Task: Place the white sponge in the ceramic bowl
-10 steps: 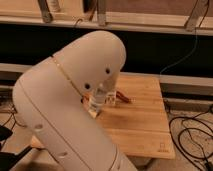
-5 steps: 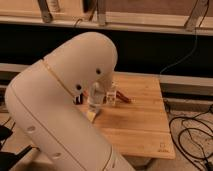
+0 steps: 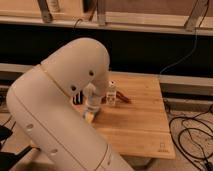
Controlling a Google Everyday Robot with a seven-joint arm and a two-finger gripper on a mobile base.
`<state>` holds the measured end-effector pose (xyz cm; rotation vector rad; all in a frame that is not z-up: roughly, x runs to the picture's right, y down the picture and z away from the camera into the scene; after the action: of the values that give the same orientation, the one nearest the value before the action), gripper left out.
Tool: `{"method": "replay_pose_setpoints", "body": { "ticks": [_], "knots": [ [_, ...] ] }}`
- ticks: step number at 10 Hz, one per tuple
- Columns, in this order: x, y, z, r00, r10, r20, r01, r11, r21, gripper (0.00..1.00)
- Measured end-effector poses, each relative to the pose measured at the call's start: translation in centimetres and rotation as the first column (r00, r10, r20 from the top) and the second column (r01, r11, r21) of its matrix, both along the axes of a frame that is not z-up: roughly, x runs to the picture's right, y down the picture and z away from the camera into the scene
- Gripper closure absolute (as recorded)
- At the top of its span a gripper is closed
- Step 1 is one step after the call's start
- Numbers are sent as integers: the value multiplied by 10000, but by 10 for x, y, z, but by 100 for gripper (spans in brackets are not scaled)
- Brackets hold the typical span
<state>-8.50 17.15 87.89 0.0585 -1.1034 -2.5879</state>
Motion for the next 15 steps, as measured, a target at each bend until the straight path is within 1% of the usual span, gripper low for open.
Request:
{"method": "replay_pose_setpoints", "body": {
  "ticks": [1, 3, 5, 6, 7, 8, 9, 11, 13, 15],
  "knots": [
    [-3, 1, 3, 9999, 116, -27, -116, 9999, -55, 27],
    [-6, 4, 6, 9998, 211, -52, -212, 9997, -129, 47],
    [-6, 4, 6, 9995, 293, -113, -295, 9995, -149, 64],
    [-4, 3, 5, 9991, 386, -171, -389, 9992, -126, 77],
    [-3, 1, 4, 9989, 432, -186, -434, 9990, -87, 85],
    [1, 0, -2, 9988, 434, -228, -435, 9990, -65, 96],
    [6, 1, -9, 9991, 327, -280, -328, 9994, -56, 100],
    [11, -11, -23, 9991, 209, -370, -200, 9995, 241, 100],
    [23, -34, -45, 9982, 294, -531, -250, 9963, 824, 100],
    [32, -56, -57, 9969, 298, -722, -195, 9902, 1381, 100]
  ]
}}
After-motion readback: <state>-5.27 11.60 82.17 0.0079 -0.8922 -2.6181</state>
